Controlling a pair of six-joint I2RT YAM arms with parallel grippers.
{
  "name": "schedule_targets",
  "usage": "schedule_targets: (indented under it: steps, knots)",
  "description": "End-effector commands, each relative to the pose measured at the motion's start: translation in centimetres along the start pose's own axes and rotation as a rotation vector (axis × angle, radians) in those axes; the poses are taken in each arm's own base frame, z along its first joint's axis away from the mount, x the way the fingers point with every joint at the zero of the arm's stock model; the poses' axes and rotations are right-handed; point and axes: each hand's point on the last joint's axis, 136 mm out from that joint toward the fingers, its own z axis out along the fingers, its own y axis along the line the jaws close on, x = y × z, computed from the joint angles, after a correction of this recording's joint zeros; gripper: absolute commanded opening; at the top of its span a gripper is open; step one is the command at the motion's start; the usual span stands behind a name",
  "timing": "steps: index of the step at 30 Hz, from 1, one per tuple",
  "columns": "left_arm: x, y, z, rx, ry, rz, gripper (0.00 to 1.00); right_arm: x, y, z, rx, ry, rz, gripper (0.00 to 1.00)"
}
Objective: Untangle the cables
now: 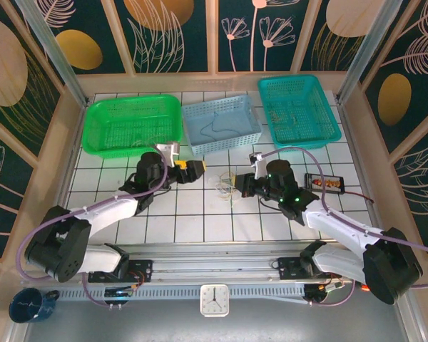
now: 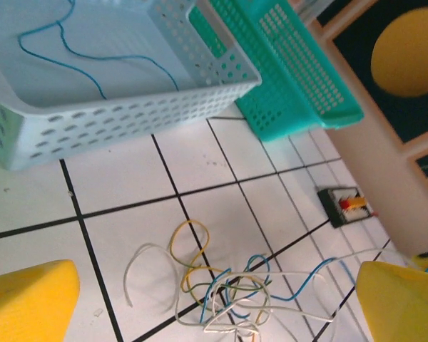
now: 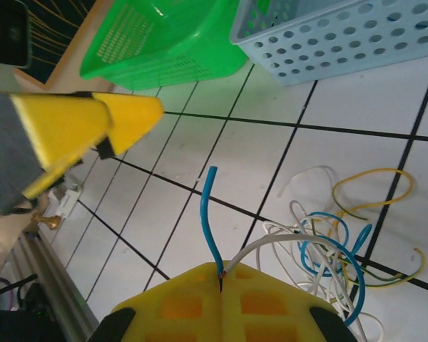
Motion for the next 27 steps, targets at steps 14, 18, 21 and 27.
schedule_targets:
  steps: [14,18,21,27]
  knots:
    - [4.6,-2.9,5.2,0.044,0.095,0.231,0.99,-1.4,3.2,-0.8,-0.168,-0.044,0.006,0.00]
    - [5.6,-3.6,6.9,0.073,0.111,0.236,0.99,-1.8,3.8,-1.1,-0.195,-0.058,0.009,0.00]
    - [6.5,-3.7,8.0,0.070,0.130,0.238,0.98,-2.4,4.5,-1.5,-0.218,-0.076,0.007,0.00]
    - [8.7,-1.6,8.6,0.018,0.174,0.221,0.89,-4.7,6.4,-3.0,-0.247,-0.139,-0.016,0.00]
